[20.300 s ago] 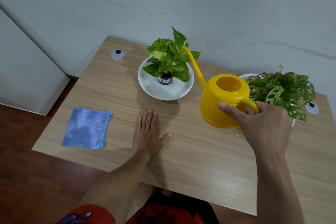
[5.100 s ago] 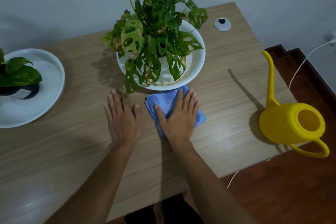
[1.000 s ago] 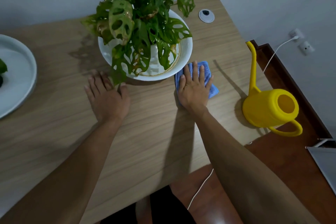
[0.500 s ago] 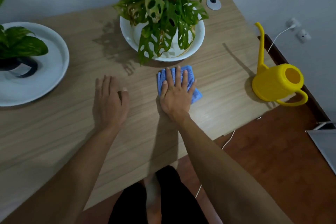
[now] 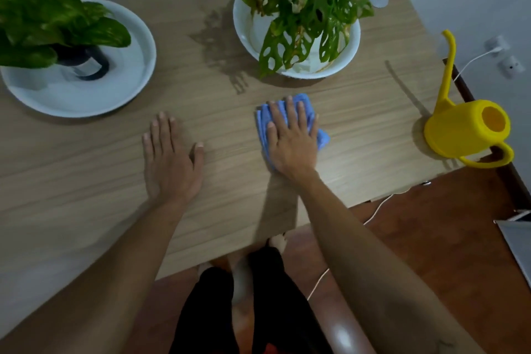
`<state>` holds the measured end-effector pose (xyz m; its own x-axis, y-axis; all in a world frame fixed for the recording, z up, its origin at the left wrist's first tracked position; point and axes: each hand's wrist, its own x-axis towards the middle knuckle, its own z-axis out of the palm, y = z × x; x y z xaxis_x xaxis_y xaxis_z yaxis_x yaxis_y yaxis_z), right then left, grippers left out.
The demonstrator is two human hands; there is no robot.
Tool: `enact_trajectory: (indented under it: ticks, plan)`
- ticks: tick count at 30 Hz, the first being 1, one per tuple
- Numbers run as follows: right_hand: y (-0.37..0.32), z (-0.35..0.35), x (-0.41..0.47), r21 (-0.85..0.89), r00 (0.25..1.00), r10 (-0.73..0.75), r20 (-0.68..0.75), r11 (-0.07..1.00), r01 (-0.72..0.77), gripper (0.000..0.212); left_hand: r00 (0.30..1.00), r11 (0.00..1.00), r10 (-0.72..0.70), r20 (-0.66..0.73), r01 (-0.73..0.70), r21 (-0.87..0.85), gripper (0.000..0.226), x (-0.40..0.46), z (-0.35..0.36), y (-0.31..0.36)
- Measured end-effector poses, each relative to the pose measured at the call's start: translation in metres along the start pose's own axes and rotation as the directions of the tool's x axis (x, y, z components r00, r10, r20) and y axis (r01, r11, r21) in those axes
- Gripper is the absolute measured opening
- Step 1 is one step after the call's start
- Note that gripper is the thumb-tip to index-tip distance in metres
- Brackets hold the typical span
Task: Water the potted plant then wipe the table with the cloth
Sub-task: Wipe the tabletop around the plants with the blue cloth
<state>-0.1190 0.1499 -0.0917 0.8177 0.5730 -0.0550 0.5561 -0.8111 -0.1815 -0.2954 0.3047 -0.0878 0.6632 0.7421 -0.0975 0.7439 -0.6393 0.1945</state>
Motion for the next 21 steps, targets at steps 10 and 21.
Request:
enact_trajectory:
  ticks: [10, 21]
  plan:
    - [0.092, -0.017, 0.043, 0.037, 0.952, 0.307, 0.006, 0.951, -0.307, 0.055, 1.000, 1.000, -0.007, 0.002, 0.007, 0.023, 0.073, 0.001, -0.004, 0.006]
    - [-0.007, 0.001, 0.028, -0.059, 0.996, -0.090, -0.009, 0.994, 0.090, 0.053, 1.000, 0.998, 0.003, 0.016, -0.004, 0.057, 0.076, 0.002, -0.005, 0.007]
